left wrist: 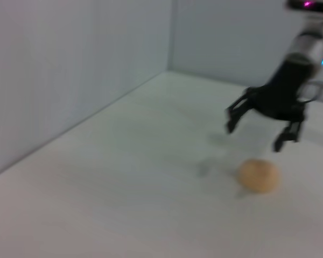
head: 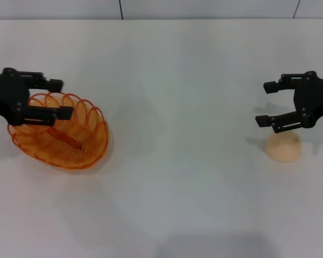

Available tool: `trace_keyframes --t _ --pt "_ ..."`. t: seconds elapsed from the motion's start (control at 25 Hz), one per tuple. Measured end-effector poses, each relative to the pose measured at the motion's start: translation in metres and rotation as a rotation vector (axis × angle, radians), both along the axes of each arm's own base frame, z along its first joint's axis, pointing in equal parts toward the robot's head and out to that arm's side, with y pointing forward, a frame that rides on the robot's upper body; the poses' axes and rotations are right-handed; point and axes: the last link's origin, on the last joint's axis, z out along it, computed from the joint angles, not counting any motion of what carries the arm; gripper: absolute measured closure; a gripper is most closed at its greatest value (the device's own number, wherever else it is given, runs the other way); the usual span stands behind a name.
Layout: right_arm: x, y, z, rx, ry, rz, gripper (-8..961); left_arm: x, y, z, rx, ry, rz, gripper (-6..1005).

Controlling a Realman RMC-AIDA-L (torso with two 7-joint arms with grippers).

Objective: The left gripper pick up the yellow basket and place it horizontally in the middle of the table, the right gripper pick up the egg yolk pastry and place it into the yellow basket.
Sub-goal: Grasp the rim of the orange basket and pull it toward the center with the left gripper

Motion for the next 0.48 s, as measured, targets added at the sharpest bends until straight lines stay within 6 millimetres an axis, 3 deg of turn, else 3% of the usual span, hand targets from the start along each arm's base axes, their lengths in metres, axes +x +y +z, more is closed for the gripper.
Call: trace_keyframes --t 0.48 --pt "-0.003 0.001 -0.001 -0.001 -0.004 0.012 106 0.013 0.008 0.023 -0.029 0.237 0.403 285"
